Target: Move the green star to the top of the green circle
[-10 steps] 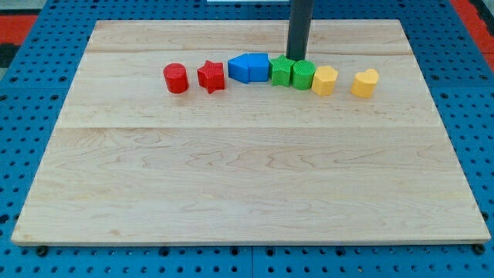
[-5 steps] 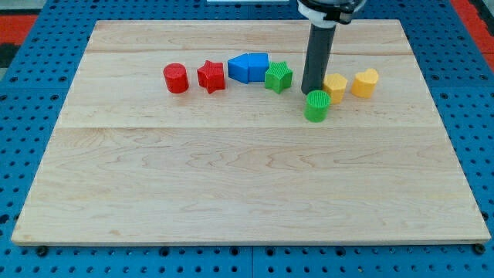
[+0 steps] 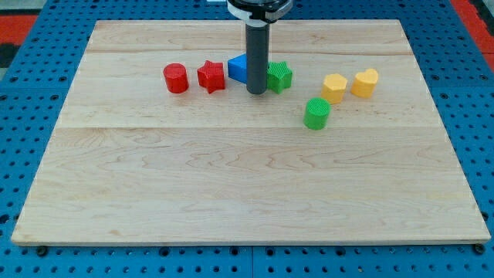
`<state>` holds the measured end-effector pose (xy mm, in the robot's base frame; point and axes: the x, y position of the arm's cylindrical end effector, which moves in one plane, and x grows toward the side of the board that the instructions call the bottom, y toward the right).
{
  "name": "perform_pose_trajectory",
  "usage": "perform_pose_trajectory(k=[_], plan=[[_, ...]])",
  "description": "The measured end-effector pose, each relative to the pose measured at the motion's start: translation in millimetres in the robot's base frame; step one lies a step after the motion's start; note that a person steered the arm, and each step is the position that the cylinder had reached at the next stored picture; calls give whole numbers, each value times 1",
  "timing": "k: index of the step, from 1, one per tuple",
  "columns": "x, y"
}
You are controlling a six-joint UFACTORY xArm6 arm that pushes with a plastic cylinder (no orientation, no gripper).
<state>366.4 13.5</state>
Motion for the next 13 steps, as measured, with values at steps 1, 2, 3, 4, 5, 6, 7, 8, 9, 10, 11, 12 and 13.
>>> perform_pose_trajectory(k=[1,2,3,4,5,6,7,8,9,10,11,12,13], plan=[[-2,6],[-12,13],[-29,23],[-45,36],[-57,38],[-75,38],[-87,38],[-95,38],[-110,38],[-119,38],[-116,38],[-122,35],[-120,34]])
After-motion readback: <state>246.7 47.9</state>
